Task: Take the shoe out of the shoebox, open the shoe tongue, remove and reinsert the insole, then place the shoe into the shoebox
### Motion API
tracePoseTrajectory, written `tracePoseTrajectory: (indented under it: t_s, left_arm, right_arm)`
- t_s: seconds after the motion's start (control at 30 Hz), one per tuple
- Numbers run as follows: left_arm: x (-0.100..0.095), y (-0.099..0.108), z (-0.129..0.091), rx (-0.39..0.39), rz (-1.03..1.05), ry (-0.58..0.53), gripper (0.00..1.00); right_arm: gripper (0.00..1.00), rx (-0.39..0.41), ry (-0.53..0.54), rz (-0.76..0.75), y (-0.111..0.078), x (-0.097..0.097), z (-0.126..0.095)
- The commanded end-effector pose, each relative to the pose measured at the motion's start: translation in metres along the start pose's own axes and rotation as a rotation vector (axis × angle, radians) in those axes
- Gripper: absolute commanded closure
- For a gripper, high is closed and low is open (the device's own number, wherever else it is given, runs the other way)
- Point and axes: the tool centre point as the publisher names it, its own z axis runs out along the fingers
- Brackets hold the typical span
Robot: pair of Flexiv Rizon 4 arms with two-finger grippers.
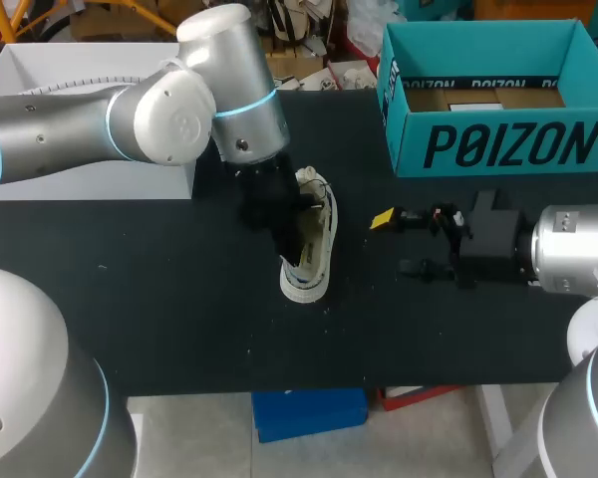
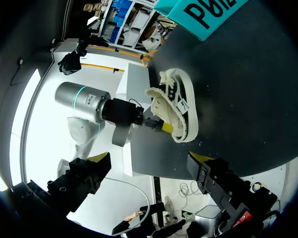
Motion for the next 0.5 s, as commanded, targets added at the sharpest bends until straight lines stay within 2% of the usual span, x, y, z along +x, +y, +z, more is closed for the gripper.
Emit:
tracePoseTrajectory:
  t_s: [0.03,0.3,0.5]
  left_arm:
    - [-0.003,0.000,0.004,-0.015,-0.001,0.052,1.00]
    - [0.010,0.004,0.014,-0.024,-0.016,0.102,1.00]
    - [0.008,0.008,0.019,-0.043,-0.006,0.140,1.00]
  right_arm:
    - [0.00,-0.001,-0.002,0.000,0.000,0.001,0.001]
    - [0.00,-0.001,-0.002,0.000,0.000,0.001,0.001]
    - [0.00,-0.001,-0.002,0.000,0.000,0.001,0.001]
